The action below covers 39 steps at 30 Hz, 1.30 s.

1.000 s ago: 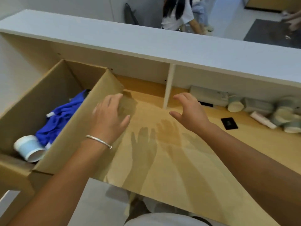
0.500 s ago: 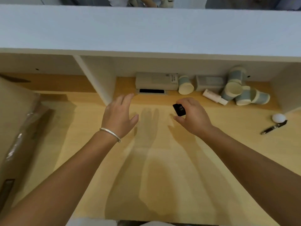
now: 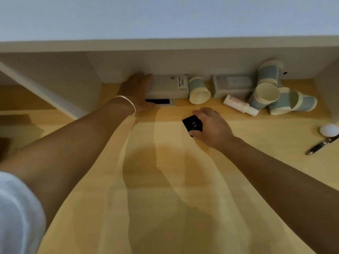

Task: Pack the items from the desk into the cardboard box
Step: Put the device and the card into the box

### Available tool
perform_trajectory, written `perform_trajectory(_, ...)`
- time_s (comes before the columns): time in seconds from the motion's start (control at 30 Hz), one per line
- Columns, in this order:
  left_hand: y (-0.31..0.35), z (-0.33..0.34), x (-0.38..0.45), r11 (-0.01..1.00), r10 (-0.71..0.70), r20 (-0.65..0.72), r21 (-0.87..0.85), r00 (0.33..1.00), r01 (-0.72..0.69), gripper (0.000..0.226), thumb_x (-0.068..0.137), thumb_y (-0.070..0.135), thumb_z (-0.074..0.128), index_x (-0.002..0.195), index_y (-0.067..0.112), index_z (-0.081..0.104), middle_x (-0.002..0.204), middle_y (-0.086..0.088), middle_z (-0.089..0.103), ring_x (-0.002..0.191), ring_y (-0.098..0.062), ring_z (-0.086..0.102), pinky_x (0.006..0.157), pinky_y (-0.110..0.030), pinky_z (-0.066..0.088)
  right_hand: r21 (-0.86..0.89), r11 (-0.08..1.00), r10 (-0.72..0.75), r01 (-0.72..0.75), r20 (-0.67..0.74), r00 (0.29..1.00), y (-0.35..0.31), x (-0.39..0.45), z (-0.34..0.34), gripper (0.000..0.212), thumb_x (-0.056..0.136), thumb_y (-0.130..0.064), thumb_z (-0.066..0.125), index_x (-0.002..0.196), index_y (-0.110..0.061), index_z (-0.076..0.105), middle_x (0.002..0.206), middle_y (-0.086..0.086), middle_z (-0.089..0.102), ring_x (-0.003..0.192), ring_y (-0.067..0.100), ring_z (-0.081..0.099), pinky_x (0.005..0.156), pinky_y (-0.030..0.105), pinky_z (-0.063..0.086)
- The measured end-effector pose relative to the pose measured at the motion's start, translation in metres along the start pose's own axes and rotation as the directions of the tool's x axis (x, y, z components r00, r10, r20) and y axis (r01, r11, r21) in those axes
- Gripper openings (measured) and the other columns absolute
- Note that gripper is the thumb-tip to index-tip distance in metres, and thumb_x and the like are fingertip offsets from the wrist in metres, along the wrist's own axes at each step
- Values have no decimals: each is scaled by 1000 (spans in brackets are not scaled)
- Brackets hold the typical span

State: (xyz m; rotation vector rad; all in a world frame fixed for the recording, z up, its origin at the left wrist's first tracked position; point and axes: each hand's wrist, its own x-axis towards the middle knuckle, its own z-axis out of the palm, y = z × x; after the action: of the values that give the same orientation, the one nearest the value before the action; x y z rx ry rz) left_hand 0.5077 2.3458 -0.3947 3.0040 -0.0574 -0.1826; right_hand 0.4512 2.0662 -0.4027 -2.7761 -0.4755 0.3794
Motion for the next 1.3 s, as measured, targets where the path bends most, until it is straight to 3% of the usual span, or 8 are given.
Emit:
perform_trajectory(0.17, -2, -8, 12, 992, 24, 21, 127, 999, -27, 110, 54, 71, 72, 142, 26, 25, 141, -14, 37, 129, -38, 35, 100, -51, 35, -18, 1000, -22, 23, 18, 1000, -5, 10, 0, 72, 78, -44, 72, 140, -23, 42, 141, 5, 45, 128, 26, 38, 102, 40, 37)
perform_trajectory(0.3, 3, -13, 11, 979, -61, 80, 201, 995, 44, 100, 53, 70, 72, 133, 20, 39, 139, -15, 34, 129, -38, 30, 100, -49, 32, -73, 997, 9, -7, 31, 999, -10, 12, -3, 74, 70, -49, 78, 132, -22, 50, 127, 7, 49, 116, 27, 42, 95, 40, 42)
perform_trajectory(0.53, 10, -7, -15, 987, -158, 92, 53, 983, 154, 97, 56, 64, 74, 133, 18, 37, 134, -9, 43, 120, -32, 45, 91, -40, 41, -238, 970, 64, -40, 93, 994, -12, 4, -8, 75, 57, -67, 76, 109, -18, 54, 109, 7, 49, 105, 26, 43, 85, 38, 44)
perform_trajectory(0.7, 1, 5, -58, 982, -175, 15, 66, 984, 174, 96, 56, 67, 69, 130, 14, 39, 123, -7, 49, 109, -28, 50, 83, -36, 42, -280, 958, 96, -68, 88, 991, -14, -7, -4, 78, 58, -73, 71, 105, -14, 51, 107, 6, 48, 104, 25, 44, 85, 37, 45)
perform_trajectory(0.83, -16, 6, -101, 985, -164, -70, 33, 984, 167, 88, 57, 64, 70, 125, 16, 44, 117, -6, 52, 103, -26, 51, 73, -33, 39, -22, 984, 179, -178, 82, 980, -21, -18, 1, 63, 63, -58, 80, 95, -18, 43, 93, 3, 56, 81, 19, 52, 62, 32, 41)
perform_trajectory(0.93, -24, -7, -135, 979, -205, -109, -4, 973, 206, 85, 54, 65, 70, 121, 20, 45, 112, -3, 52, 98, -23, 51, 77, -34, 44, 148, 965, 205, -218, 101, 974, -35, -27, 6, 53, 67, -47, 81, 96, -21, 46, 87, 2, 59, 78, 21, 56, 61, 33, 40)
perform_trajectory(1.13, -41, -55, -237, 938, -326, -189, -185, 926, 293, 73, 57, 59, 74, 114, 20, 49, 105, -2, 53, 95, -21, 51, 76, -36, 49, 360, 928, 74, -91, 60, 995, -107, -43, 3, 27, 76, -33, 73, 90, -20, 53, 84, -1, 58, 77, 20, 56, 61, 32, 42)
perform_trajectory(1.3, -68, -99, -355, 859, -502, -295, -281, 813, 428, 72, 56, 57, 77, 113, 21, 51, 101, 1, 52, 91, -23, 52, 72, -38, 48, 438, 889, -139, 132, -16, 990, -211, -52, -12, 25, 79, -36, 73, 90, -25, 54, 84, -9, 57, 75, 9, 54, 58, 31, 44)
